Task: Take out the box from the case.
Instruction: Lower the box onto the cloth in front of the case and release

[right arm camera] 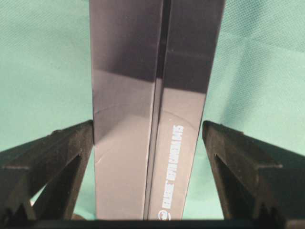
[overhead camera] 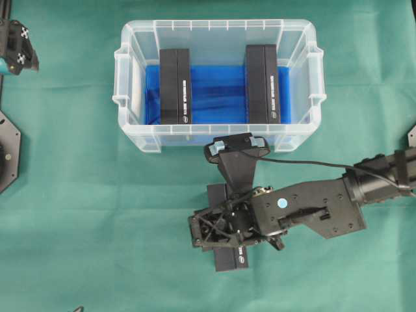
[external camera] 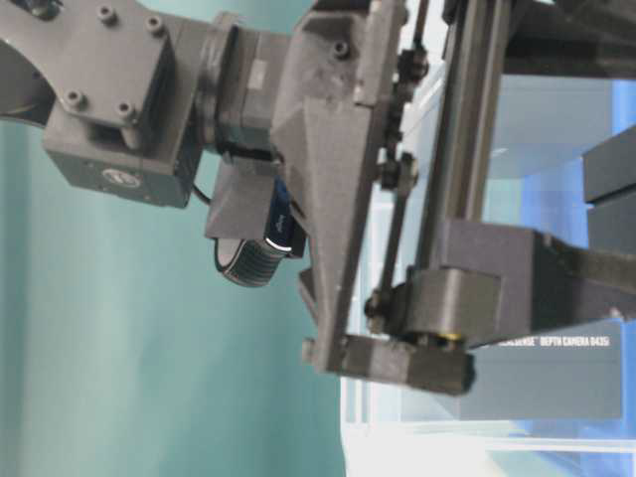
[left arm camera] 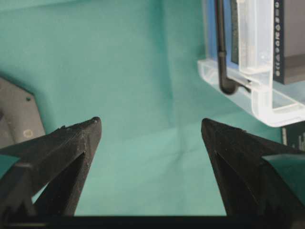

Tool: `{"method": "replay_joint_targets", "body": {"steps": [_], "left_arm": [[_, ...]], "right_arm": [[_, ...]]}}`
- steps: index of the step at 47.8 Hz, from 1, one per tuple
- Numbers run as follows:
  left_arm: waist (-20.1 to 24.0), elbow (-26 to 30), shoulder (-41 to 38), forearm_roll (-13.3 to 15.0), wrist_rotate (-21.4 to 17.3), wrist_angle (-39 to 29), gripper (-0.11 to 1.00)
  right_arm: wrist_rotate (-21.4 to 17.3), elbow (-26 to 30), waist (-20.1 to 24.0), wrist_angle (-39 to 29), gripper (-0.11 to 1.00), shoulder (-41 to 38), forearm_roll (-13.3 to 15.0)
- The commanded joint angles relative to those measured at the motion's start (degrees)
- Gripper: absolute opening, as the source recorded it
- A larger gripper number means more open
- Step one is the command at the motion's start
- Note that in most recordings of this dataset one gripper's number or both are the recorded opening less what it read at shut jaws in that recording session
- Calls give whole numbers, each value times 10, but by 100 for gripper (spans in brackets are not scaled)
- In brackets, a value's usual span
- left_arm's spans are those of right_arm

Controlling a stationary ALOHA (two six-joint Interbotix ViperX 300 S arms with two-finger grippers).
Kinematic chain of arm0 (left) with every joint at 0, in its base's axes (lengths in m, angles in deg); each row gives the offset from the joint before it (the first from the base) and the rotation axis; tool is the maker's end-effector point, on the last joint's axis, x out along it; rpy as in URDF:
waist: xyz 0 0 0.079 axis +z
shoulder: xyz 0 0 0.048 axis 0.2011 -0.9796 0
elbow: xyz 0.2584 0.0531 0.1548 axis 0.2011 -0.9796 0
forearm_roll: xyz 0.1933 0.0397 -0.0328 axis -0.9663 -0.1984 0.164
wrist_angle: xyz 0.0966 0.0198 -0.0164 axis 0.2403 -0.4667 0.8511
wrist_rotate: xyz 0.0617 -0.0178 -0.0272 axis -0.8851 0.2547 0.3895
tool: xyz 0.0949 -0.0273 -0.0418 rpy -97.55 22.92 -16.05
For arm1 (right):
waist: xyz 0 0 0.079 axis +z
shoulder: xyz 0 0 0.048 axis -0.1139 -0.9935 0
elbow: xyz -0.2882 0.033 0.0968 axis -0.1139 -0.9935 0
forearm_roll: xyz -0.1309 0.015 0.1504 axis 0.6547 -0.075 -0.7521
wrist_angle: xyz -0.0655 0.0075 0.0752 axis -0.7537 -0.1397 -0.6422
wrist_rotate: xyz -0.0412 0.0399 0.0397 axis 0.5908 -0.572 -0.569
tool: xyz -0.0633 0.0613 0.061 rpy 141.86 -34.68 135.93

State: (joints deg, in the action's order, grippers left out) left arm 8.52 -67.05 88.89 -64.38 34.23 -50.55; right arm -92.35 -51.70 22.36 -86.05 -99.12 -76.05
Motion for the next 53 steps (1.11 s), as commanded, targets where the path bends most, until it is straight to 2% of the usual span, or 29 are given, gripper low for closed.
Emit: {"method": "replay_joint_targets", "body": {"steps": [1,11,28,40,53], "left_arm": [[-1,6,1,0,-1,2,91],[-2,6,1,0,-1,3,91],[-1,6,1,0,-1,5,91],[-2,6,1,0,0,6,91],[-2,6,1,0,0,6,91]], "right_arm": [[-1,11,-1,2,88,25,1],[4,46,-2,-33,87,36,4],[13,173,-2,-211,87,47,67],[34,254,-3,-294,87,47,80],[38,275,-3,-316,87,47,86]]}}
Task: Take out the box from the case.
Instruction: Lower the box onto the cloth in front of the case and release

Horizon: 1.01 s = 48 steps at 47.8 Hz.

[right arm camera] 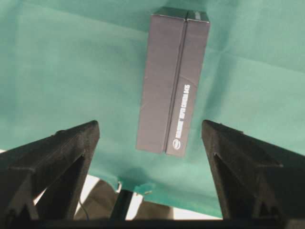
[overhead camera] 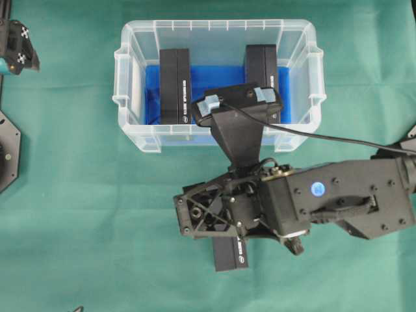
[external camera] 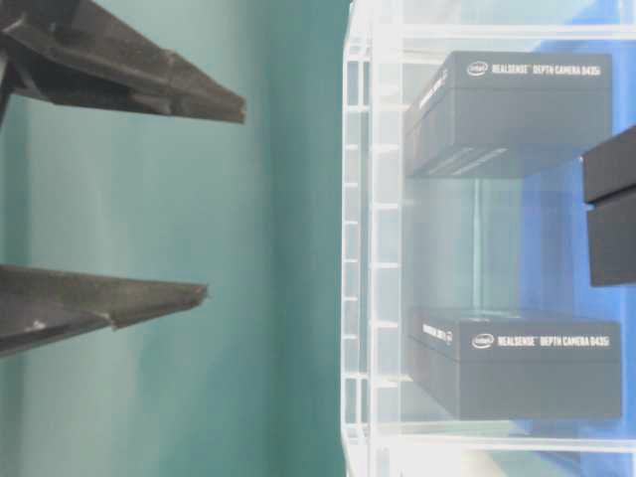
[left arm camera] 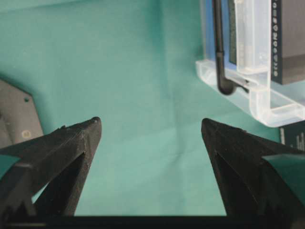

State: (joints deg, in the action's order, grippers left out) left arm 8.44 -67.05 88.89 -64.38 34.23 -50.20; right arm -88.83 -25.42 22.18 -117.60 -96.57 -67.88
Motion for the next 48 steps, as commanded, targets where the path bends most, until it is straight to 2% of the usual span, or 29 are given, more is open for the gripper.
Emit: {"method": "replay_joint_targets", "body": {"steps": [1,11,25,33,48], "left_arm": [[-1,6,1,0,0,3,91],[0,6,2,0,0,3,91],[-1,6,1,1,1,3,91],[-1,6,1,0,1,3,91],[-1,6,2,0,1,3,91]], "right_arm": [[4,12,-1,-1,87,21,5],[25,8,4,-12,87,24,-1],[25,-18,12,-77,87,59,-2],[19,-76,16,-99,87,108,-2],[-9,-215,27,-70,87,217,-3]]}}
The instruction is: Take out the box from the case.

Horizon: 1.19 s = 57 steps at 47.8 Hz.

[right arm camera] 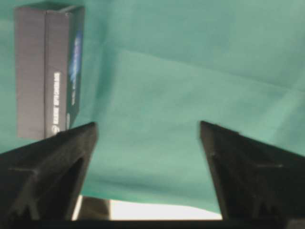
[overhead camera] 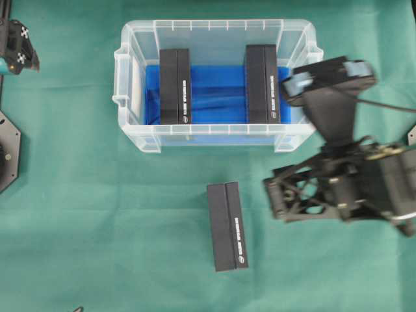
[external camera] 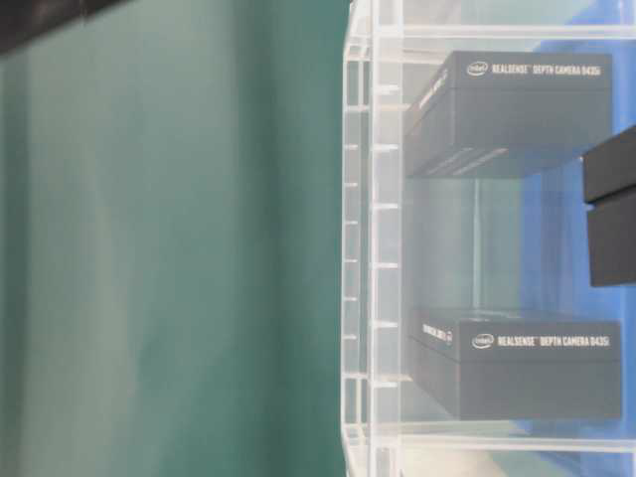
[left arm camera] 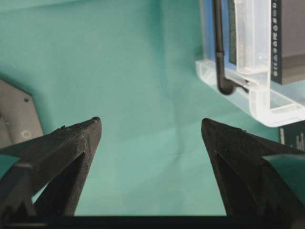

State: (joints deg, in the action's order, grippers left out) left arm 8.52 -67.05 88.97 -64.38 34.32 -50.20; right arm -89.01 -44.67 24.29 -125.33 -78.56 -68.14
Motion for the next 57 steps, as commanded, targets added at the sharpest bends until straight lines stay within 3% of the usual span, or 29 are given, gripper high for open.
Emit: {"method": "replay_joint_targets", "body": {"steps": [1,16,33,41,57], "left_arm": [[-2,6,0,0,0,3,91],[-2,6,0,0,1,3,91],[-2,6,0,0,0,3,91],[-2,6,0,1,0,3,91],[-2,6,0,1,0,3,91]], "right_arm": [[-10,-32,8,8,87,46,0],[-68,-156,27,10,87,165,0],[-51,-177,8,25,87,175,3],[-3,-181,-40,34,87,176,3],[156,-189,-175,36,87,178,5]]}}
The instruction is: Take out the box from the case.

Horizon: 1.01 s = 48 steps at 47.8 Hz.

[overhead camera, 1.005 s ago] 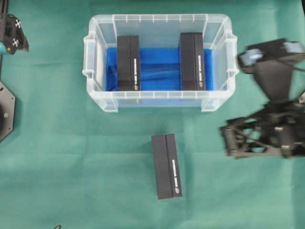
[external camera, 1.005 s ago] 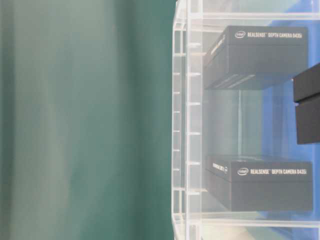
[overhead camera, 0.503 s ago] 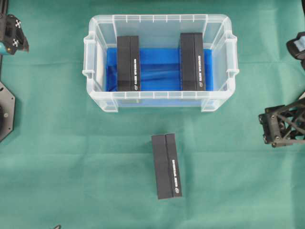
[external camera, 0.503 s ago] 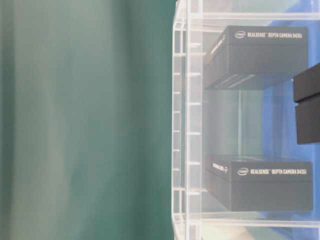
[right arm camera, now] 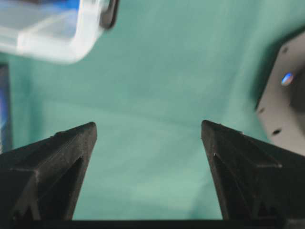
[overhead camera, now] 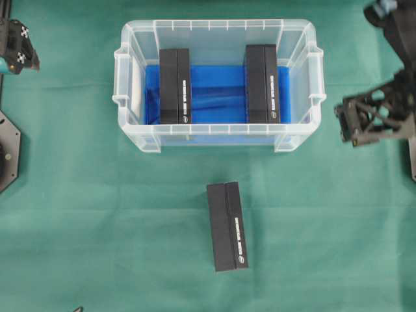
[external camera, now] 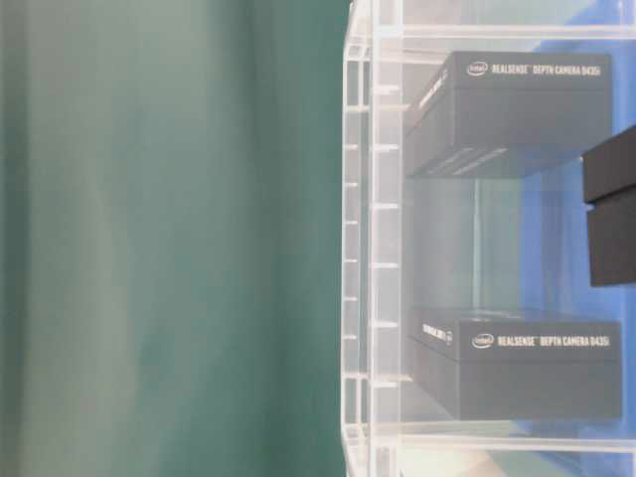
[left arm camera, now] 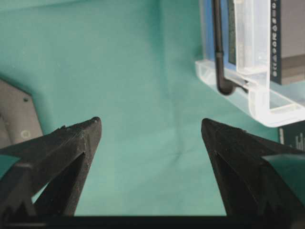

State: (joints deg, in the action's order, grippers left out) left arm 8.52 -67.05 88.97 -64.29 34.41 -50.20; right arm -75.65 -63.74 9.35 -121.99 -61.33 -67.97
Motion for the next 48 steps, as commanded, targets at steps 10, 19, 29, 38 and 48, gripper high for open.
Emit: {"method": "replay_joint_targets", "body": {"steps": [10,19,29,38,48], "left_arm": [[-2,6,0,-1,-1,3,91],[-2,6,0,-1,-1,3,91],[-2,5,0,-1,-1,3,91],[-2,6,0,-1,-2,3,91],[-2,7,-1,0,-2,3,91]], "right_arm": [[91,-25,-110,38,87,11,11],[127,-64,-169,93,87,20,10],[129,-73,-180,107,87,28,8],[129,-75,-180,107,87,31,4],[129,-76,-180,107,87,31,1]]}}
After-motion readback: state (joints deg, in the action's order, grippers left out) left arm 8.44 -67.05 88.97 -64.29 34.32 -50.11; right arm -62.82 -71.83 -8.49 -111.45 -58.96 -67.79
